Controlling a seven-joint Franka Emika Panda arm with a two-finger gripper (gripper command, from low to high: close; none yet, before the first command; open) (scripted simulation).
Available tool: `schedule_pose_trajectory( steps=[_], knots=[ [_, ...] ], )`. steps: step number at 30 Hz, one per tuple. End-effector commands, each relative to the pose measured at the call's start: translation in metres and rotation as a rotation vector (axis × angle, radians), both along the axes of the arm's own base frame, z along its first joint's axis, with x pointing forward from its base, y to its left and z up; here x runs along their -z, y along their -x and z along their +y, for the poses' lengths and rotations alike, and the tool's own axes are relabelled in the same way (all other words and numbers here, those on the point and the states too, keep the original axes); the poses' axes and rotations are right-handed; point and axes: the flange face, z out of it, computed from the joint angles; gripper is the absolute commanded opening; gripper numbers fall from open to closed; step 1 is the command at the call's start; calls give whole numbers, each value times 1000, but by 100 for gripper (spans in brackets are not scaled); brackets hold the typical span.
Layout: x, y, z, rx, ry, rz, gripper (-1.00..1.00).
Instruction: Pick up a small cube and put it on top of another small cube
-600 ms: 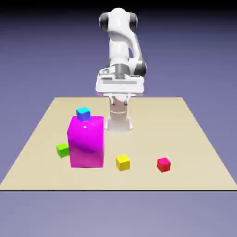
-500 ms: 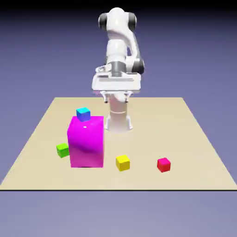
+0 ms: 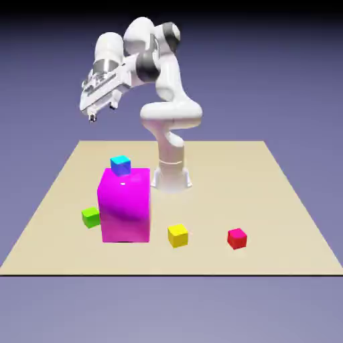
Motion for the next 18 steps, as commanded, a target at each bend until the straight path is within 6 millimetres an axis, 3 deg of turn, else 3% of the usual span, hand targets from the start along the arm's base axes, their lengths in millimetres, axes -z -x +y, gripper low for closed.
schedule_pose_trajectory(
  steps=[1,9,13,18],
  knots=[
    [2,6,-12,26,-45,-5,0],
    [39,59,-104,212,-420,-29,0],
    [74,83,-142,290,-619,-26,0],
    [132,110,-179,374,-875,-2,0]
  ],
)
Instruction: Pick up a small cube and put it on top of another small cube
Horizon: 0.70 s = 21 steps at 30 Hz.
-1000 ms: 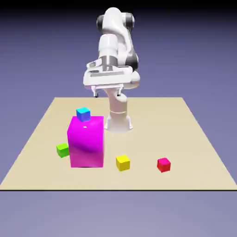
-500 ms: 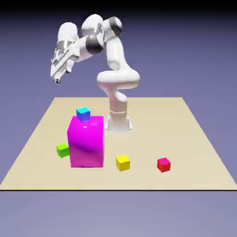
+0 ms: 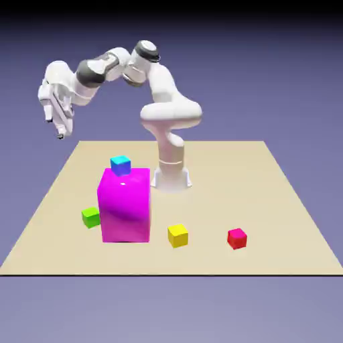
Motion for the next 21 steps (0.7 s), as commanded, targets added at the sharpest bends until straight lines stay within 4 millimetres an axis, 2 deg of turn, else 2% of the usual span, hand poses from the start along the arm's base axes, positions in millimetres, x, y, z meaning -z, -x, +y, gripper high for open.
schedule_pose_trajectory(
  steps=[1,6,11,16,20,21],
  knots=[
    [13,5,-6,13,-53,4,0],
    [86,24,-25,65,-322,31,0],
    [167,36,-26,95,-596,77,0],
    [251,42,-8,105,-872,144,0],
    [318,43,21,97,-1091,217,0],
    [323,43,24,96,-1108,224,0]
  ],
)
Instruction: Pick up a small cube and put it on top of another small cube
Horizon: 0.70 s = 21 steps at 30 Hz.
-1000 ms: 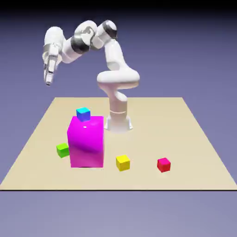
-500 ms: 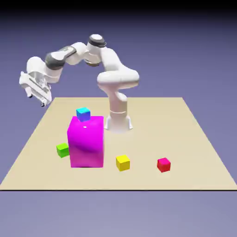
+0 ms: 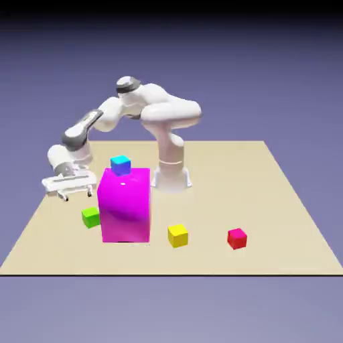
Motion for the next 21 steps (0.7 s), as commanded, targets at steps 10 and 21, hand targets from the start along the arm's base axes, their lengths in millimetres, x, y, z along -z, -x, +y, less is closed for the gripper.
schedule_pose_trajectory(
  steps=[10,21],
  knots=[
    [0,-1,0,0,0,0,-100],
    [-177,24,0,-65,76,-62,-100]
  ],
)
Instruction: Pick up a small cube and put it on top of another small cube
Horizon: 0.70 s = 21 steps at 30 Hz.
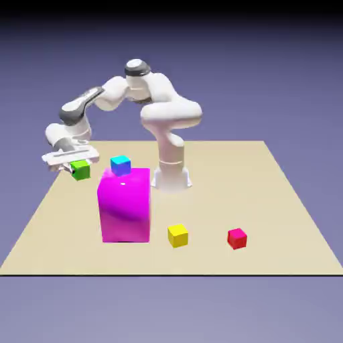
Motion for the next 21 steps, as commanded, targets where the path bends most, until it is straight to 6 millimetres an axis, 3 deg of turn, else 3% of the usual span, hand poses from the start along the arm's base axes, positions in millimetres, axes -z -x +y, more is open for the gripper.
schedule_pose_trajectory(
  steps=[1,6,11,13,15,19,20,21],
  knots=[
    [-13,-1,5,-13,3,1,-100],
    [-63,-13,38,-82,0,15,-100],
    [-90,-34,80,-157,-37,50,-100],
    [-95,-44,98,-186,-62,68,-100],
    [-95,-46,102,-192,-67,72,-100],
    [-63,-78,139,-192,-67,72,-100],
    [-63,-78,139,-192,-67,72,100],
    [-63,-78,139,-192,-67,72,100]
  ],
)
